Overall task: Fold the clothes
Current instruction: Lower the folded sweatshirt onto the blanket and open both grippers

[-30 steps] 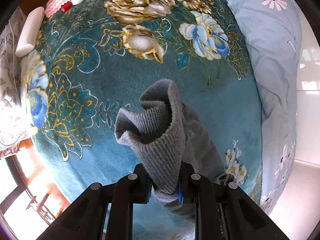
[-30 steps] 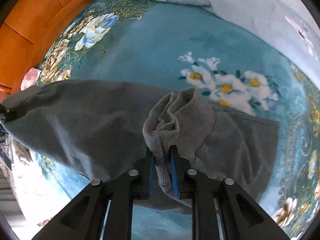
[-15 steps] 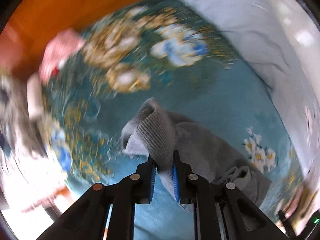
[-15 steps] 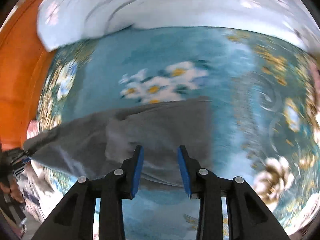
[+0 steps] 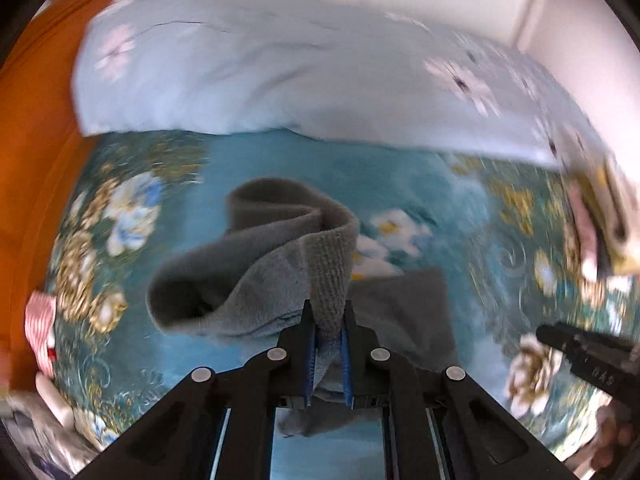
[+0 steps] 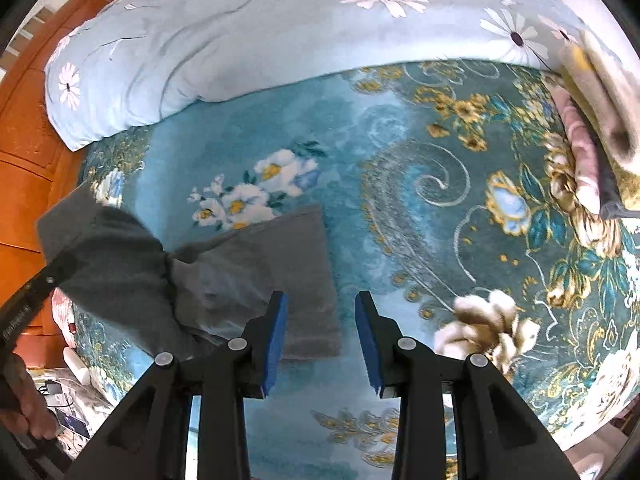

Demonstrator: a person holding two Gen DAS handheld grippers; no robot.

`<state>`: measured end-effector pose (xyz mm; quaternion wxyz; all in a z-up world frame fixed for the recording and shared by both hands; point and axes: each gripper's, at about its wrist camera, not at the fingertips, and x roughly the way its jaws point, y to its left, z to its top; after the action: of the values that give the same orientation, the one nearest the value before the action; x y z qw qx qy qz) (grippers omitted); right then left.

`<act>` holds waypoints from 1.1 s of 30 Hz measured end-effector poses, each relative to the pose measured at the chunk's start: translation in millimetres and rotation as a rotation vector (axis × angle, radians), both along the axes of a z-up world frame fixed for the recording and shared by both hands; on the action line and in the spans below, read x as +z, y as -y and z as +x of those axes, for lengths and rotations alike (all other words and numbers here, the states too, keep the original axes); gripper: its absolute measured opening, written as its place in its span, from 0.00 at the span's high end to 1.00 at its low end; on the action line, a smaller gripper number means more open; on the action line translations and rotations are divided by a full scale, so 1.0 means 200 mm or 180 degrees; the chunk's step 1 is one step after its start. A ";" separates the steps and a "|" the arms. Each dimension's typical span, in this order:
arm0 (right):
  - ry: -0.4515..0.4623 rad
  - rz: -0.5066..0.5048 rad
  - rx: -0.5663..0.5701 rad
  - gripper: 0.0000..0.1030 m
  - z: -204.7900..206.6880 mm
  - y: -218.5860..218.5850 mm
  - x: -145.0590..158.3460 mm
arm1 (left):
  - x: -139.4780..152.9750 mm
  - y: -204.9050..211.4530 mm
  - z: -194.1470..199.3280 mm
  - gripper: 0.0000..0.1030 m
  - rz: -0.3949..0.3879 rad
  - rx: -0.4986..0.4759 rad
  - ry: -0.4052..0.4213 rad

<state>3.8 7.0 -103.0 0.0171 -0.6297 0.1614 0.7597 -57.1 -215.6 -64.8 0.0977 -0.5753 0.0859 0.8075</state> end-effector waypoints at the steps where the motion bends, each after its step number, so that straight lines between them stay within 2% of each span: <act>1: 0.0041 0.0000 -0.0032 0.65 0.01 -0.03 -0.02 | -0.06 -0.06 0.00 0.89 -0.0041 -0.0063 0.0098; 10: 0.0315 0.0038 -0.0273 0.65 0.05 -0.28 -0.12 | -0.40 -0.45 0.12 0.89 -0.0309 -0.0606 0.0707; 16: 0.0345 0.0017 -0.0296 0.65 0.04 -0.33 -0.15 | -0.49 -0.46 0.15 0.84 -0.0343 -0.0553 0.0927; 18: 0.0350 0.0001 -0.0287 0.65 0.04 -0.32 -0.16 | -0.50 -0.45 0.15 0.78 -0.0359 -0.0528 0.0979; 20: 0.0353 -0.0015 -0.0277 0.65 0.03 -0.30 -0.16 | -0.49 -0.43 0.15 0.56 -0.0285 -0.0470 0.1045; 21: 0.0347 -0.0022 -0.0264 0.65 0.03 -0.30 -0.17 | -0.48 -0.41 0.15 0.41 -0.0232 -0.0441 0.1077; 25: 0.0304 -0.0068 -0.0244 0.65 0.02 -0.27 -0.17 | -0.38 -0.33 0.15 0.40 0.0109 -0.0357 0.1180; 27: 0.0291 -0.0119 -0.0271 0.65 0.02 -0.27 -0.18 | -0.31 -0.26 0.12 0.40 0.0287 -0.0248 0.1143; 29: 0.0279 -0.0236 -0.0298 0.65 0.00 -0.27 -0.21 | -0.23 -0.14 0.08 0.38 0.0403 -0.0034 0.1029; 31: 0.0252 -0.0430 -0.0304 0.65 -0.02 -0.26 -0.23 | -0.19 -0.01 0.03 0.37 0.0353 0.0235 0.0944; 33: 0.0221 -0.0676 -0.0251 0.64 -0.05 -0.22 -0.26 | -0.17 0.19 -0.01 0.37 0.0348 0.0645 0.0924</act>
<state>-6.0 51.0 -155.9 -0.0142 -0.6471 0.2649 0.7148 -58.6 -253.1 -99.2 0.0584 -0.6854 -0.0315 0.7252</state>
